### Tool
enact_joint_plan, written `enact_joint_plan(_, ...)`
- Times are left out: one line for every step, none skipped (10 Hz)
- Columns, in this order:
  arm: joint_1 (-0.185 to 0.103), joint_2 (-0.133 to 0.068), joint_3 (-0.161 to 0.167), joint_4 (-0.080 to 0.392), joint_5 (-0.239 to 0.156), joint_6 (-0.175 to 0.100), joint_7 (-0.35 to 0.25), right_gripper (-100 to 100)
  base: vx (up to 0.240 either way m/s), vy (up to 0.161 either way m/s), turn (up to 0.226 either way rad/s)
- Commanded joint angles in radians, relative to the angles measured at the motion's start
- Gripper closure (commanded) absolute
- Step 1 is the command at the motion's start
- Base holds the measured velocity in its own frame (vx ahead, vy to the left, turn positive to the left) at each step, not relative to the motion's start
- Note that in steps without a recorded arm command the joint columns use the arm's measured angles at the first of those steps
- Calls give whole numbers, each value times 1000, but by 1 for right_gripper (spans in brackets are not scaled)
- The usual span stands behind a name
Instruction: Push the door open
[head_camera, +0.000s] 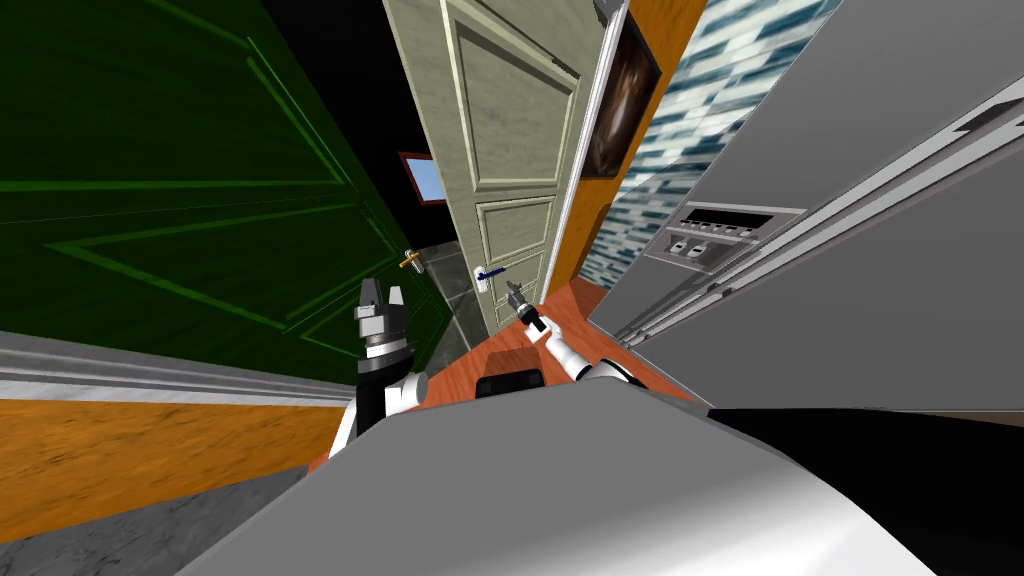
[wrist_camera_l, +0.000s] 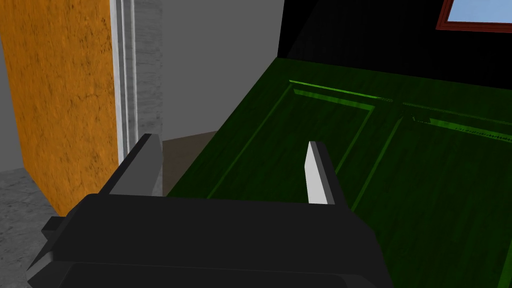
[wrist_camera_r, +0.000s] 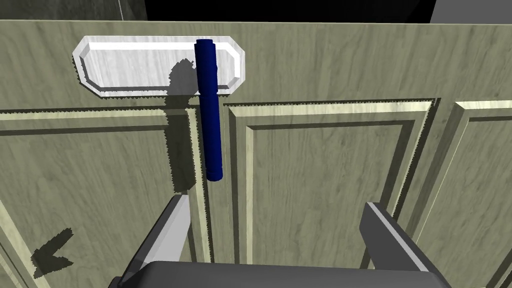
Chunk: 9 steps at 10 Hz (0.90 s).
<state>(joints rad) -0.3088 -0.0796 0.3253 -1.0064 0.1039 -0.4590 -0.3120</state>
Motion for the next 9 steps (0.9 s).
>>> enact_joint_plan(-28,3,12,50,4,-1,-8,-100,86,-5,-16)
enact_joint_plan(-45,4,19,83,6,0,-12,-100,77,2,-8)
enact_joint_plan(-60,5,25,106,8,0,-17,-100,86,1,-14)
enact_joint_plan(-74,6,31,129,9,1,-21,-100,96,-1,-10)
enact_joint_plan(-89,7,36,153,11,1,-25,-100,85,-3,-8)
enact_joint_plan(-99,8,41,170,12,2,-28,-100,68,-2,-9)
enact_joint_plan(-110,9,45,186,13,2,-31,-100,61,-2,-8)
enact_joint_plan(-128,11,52,215,16,3,-36,-100,73,-6,-11)
enact_joint_plan(-133,11,54,223,16,3,-37,-100,64,2,-6)
